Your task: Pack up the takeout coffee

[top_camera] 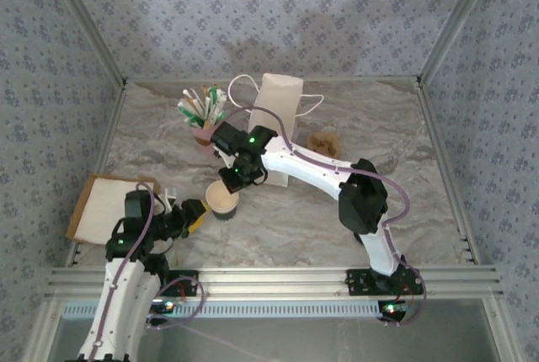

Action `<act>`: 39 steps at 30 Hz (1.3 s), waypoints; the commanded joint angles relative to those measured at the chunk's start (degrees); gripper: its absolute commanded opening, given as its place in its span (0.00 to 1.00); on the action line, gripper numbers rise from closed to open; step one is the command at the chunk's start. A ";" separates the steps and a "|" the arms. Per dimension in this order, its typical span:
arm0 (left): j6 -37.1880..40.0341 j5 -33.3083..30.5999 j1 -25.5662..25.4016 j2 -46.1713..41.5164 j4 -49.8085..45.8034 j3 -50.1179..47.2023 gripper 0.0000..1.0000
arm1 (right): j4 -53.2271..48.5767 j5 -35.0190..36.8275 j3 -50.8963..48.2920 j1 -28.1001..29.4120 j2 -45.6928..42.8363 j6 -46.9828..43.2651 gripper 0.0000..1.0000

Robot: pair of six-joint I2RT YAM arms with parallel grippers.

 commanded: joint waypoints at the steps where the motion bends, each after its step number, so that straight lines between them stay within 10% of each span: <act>1: -3.26 1.29 0.64 -2.26 4.34 -1.88 0.55 | -0.07 -1.53 -0.40 -0.17 -2.02 0.76 0.00; 39: -1.65 -2.03 1.53 -8.86 -1.01 -3.87 0.48 | 2.84 -5.55 0.92 -0.57 -3.96 3.42 0.00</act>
